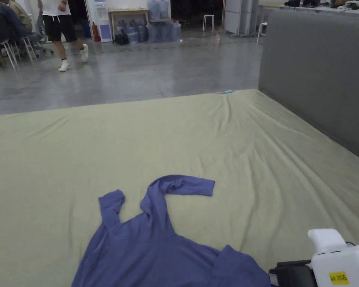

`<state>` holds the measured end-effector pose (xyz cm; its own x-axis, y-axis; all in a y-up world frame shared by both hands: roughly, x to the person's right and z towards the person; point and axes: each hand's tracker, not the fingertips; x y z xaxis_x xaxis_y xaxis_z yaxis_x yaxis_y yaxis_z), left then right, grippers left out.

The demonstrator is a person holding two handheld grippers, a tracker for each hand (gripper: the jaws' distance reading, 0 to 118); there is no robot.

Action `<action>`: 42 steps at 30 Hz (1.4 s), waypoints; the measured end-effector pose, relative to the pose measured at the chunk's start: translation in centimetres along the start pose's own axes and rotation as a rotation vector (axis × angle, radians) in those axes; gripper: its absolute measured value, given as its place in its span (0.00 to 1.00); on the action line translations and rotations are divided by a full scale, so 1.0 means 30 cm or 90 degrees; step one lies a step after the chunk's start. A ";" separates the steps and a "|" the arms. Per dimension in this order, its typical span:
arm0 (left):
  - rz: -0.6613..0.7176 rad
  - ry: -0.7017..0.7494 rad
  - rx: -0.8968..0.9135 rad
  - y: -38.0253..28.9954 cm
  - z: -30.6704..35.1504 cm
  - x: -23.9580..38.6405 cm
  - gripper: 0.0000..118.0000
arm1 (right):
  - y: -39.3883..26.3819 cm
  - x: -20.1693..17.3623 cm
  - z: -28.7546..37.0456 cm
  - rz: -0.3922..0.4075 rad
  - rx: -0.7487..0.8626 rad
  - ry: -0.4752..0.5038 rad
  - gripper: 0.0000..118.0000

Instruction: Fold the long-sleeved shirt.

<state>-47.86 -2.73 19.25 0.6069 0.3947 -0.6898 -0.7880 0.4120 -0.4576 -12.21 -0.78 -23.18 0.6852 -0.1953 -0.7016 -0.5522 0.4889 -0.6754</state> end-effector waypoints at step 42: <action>-0.445 0.080 -0.151 0.834 -0.929 0.524 0.00 | 0.334 -0.021 -0.473 -0.159 -0.109 0.011 0.99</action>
<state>-60.91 -9.12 -18.69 0.9692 0.0033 -0.2464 -0.2330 0.3378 -0.9119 -24.92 -7.84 -32.73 0.8022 -0.3069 -0.5121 -0.4408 0.2741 -0.8548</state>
